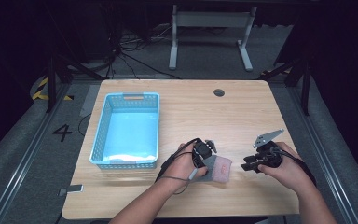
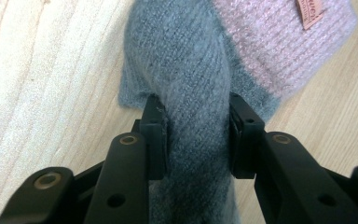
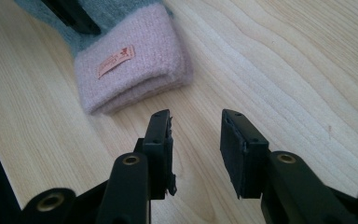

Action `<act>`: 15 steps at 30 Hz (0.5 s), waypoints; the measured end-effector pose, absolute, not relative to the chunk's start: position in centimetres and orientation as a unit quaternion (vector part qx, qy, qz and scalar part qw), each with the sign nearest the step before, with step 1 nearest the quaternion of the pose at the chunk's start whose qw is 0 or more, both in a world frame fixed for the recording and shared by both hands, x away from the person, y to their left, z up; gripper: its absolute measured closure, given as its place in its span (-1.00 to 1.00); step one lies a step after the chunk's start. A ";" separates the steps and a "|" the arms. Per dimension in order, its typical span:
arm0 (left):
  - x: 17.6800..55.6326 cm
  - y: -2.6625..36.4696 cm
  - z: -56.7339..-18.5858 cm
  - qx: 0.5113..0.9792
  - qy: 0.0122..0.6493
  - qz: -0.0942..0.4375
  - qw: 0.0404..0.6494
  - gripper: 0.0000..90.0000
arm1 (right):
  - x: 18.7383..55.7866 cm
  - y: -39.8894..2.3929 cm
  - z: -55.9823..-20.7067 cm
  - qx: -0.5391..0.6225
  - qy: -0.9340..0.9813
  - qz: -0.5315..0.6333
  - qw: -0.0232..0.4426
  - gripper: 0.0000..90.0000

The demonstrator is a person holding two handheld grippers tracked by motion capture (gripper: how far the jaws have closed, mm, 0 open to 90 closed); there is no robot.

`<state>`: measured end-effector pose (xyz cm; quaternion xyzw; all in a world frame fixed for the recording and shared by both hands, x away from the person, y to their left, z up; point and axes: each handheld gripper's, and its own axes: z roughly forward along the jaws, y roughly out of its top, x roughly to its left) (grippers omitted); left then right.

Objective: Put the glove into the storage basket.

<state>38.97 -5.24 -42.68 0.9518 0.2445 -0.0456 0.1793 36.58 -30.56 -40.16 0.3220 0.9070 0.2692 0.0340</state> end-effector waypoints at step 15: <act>37.9 -3.6 -39.2 0.950 0.237 -0.032 0.201 0.49 | 36.5 -30.7 -40.0 0.322 0.906 0.273 0.037 0.43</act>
